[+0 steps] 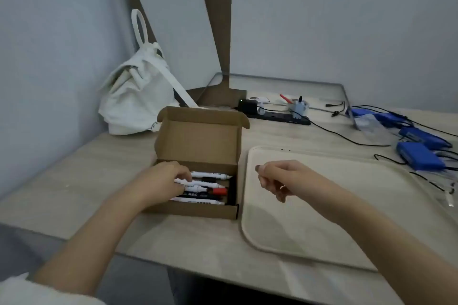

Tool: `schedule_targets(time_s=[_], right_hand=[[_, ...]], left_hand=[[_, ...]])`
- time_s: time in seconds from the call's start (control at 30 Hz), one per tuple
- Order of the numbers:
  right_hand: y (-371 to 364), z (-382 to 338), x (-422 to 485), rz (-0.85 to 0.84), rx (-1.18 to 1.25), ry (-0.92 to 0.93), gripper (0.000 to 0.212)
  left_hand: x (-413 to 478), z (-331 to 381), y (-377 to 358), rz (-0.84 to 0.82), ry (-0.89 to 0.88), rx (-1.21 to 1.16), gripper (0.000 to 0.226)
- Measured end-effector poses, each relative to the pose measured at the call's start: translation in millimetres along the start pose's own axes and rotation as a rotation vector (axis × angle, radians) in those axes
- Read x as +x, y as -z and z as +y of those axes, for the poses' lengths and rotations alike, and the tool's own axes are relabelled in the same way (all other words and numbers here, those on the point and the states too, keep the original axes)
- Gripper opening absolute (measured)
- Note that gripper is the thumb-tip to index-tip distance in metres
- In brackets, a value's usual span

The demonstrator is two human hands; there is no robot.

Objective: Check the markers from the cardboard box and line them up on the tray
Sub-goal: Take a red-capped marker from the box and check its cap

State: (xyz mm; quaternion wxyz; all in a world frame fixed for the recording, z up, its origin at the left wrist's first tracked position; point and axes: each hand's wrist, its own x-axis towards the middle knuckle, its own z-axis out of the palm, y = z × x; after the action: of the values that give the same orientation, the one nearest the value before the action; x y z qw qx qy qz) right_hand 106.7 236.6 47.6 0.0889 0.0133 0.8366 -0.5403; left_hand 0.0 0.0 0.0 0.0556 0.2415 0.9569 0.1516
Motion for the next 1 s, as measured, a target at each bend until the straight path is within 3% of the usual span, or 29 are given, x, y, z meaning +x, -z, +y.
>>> schedule_targets(time_s=[0.23,0.33,0.6,1.0], right_hand=[[-25.0,10.0,53.9,0.099,-0.367,0.058,0.028],[-33.5,19.7,77.4,0.139,-0.711,0.214,0.019],[-56.8,39.7,97.9,0.166,-1.143,0.504,0.014],[-72.5,40.1,106.9,0.111,-1.321,0.450,0.031]], left_hand=[[18.3,-21.7,-13.6,-0.046,-0.019,0.063,0.024],[25.3,-28.0,-14.9,-0.024,-0.052,0.070,0.020],[31.5,-26.6,-10.8,-0.114,-0.076,0.081,0.020],[27.0,-32.8,-12.9,-0.169,-0.069,-0.102,0.019]])
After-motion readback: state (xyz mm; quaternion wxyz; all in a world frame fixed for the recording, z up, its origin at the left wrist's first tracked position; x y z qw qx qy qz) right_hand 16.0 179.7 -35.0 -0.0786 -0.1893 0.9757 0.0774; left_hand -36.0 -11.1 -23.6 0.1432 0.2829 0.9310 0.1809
